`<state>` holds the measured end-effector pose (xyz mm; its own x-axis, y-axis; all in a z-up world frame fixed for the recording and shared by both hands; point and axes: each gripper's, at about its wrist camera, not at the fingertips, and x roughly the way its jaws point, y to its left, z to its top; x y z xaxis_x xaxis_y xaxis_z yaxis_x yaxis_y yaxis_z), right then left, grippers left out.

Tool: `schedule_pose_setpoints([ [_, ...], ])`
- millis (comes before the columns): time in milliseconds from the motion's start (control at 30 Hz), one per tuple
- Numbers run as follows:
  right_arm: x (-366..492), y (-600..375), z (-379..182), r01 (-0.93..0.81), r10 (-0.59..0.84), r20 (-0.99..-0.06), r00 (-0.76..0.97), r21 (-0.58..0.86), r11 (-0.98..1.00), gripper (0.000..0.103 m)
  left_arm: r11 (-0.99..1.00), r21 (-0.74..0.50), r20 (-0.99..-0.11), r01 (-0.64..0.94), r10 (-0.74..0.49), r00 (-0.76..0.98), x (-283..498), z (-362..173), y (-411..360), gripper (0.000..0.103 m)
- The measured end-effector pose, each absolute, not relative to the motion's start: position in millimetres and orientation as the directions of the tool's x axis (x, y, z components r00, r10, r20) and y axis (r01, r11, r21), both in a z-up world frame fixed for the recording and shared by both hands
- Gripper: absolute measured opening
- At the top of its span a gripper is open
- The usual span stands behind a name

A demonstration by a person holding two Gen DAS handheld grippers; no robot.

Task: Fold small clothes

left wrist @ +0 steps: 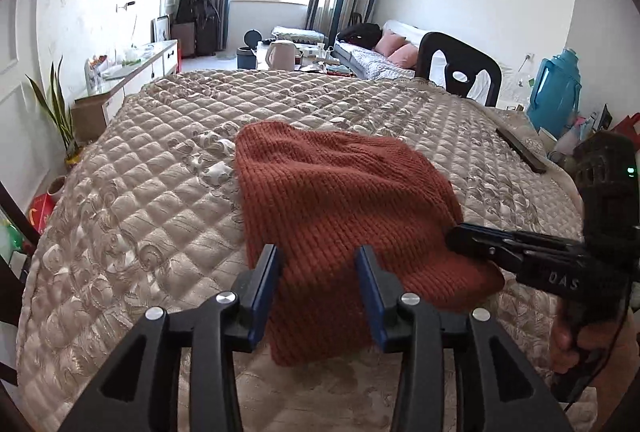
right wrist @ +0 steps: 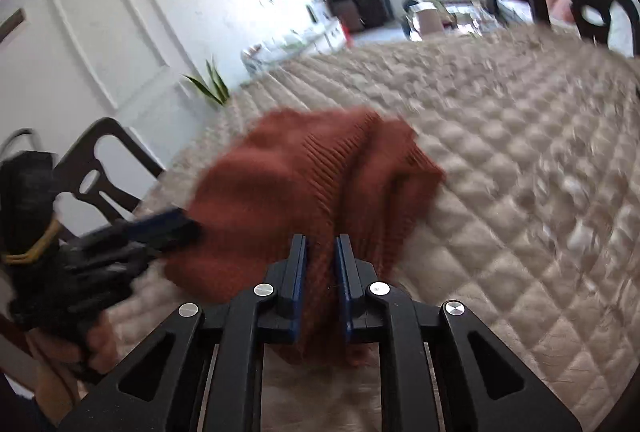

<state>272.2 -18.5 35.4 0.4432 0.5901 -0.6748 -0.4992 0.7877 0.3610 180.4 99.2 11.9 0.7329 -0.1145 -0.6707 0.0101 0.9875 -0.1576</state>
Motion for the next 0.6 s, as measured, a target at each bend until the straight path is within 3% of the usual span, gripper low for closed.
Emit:
schedule_pose_setpoints([
  [67,272,-24,32,-0.486,0.612,-0.658,0.438,0.400,0.777,0.013,0.988,-0.152,-0.671,0.003,-0.106,0.733,178,13,98,0.044],
  [467,231,-23,63,-0.540,0.589,-0.646,0.485,0.308,0.783,0.014,0.993,-0.094,-0.677,-0.066,-0.016,0.735,142,17,92,0.045],
  [600,213,-22,66,-0.547,0.555,-0.662,0.503,0.253,0.798,0.026,0.994,-0.084,-0.677,-0.076,-0.001,0.736,128,19,87,0.054],
])
